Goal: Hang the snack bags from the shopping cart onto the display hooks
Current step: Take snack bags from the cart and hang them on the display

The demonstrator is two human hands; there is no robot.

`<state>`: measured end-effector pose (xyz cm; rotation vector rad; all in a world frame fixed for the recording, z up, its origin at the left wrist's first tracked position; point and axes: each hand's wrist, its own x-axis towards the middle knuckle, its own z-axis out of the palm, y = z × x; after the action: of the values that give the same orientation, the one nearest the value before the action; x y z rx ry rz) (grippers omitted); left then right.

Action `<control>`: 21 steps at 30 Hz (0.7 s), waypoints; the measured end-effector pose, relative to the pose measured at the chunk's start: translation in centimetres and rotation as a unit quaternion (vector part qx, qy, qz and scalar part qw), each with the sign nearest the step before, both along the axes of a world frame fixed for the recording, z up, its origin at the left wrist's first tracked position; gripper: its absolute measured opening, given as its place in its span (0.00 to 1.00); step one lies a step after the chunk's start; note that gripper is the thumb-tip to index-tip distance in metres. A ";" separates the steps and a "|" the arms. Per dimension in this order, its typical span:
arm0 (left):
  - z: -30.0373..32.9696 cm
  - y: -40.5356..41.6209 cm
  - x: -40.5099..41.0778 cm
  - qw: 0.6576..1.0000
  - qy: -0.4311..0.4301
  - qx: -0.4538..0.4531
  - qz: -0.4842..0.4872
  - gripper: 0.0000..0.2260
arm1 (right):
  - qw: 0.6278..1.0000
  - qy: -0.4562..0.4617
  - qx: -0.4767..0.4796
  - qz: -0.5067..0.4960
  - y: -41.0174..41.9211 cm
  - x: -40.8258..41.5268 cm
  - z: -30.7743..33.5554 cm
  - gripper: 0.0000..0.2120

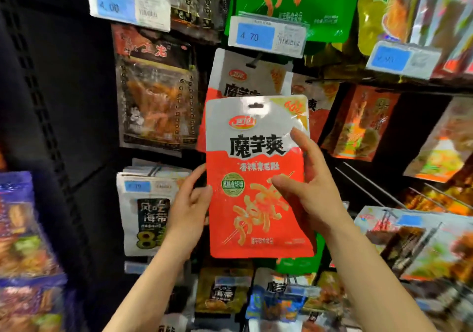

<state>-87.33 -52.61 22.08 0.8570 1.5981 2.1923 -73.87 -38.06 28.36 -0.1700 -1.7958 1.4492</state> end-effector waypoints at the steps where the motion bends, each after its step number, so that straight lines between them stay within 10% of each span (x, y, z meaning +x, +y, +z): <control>1: -0.4 -0.3 -0.6 0.999 0.024 -0.019 0.026 0.14 | 1.000 0.013 -0.011 -0.005 0.2 -0.1 0.3 0.37; 4: -2.5 -1.9 -3.0 0.960 0.188 -0.107 0.176 0.12 | 0.999 0.041 -0.010 -0.003 0.4 -0.7 1.5 0.36; 11: -7.5 -3.5 -9.3 0.737 0.463 -0.410 0.272 0.30 | 0.994 0.093 -0.055 0.024 0.3 -3.8 4.7 0.37; 21: -7.8 -3.6 -9.5 0.742 0.452 -0.418 0.265 0.28 | 0.994 0.035 -0.102 -0.011 1.1 -4.7 6.0 0.36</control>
<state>-96.83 -56.19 14.31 1.3103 3.2180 0.8736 -78.55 -36.96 34.38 -0.2387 -1.5838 1.6023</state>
